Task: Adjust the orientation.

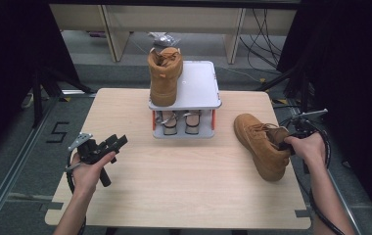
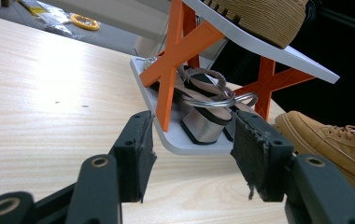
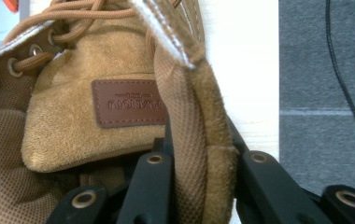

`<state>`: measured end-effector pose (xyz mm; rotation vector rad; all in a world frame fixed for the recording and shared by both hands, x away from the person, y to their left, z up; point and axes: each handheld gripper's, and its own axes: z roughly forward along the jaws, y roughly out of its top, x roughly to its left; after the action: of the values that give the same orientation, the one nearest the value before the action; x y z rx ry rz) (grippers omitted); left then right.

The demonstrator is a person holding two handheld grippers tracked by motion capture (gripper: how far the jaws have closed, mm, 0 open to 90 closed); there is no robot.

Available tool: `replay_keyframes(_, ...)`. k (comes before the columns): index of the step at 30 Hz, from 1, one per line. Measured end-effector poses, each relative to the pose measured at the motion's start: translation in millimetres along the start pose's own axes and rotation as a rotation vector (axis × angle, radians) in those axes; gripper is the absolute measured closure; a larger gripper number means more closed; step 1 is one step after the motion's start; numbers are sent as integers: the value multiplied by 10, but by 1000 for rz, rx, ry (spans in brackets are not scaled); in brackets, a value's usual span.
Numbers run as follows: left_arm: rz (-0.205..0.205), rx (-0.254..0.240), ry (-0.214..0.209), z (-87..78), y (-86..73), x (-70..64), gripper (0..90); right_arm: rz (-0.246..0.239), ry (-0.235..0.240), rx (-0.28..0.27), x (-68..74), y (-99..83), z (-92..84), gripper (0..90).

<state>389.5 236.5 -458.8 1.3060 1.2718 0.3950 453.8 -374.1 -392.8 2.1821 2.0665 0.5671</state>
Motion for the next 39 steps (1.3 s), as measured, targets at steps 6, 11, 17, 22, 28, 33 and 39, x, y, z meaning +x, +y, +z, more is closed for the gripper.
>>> replay_keyframes(6,1,1,3,-7,5,-1,473,44,39,11,5,-3,-20,808)
replay_keyframes(11,-10,-3,-1,-7,4,13,473,100,70,14,14,-2,-34,812)
replay_keyframes(17,-12,-2,2,-11,4,22,473,107,129,-12,-94,0,-21,814)
replay_keyframes(22,-16,-1,2,-1,13,21,473,148,148,-25,-117,-3,-42,817)
replay_keyframes(28,-23,2,1,19,18,24,473,241,209,-12,-152,33,-92,822)
replay_keyframes(33,-22,3,4,27,22,28,473,252,238,-36,-191,45,-162,824)
replay_keyframes(39,-19,-1,-3,20,23,20,473,268,270,-52,-233,27,-220,826)
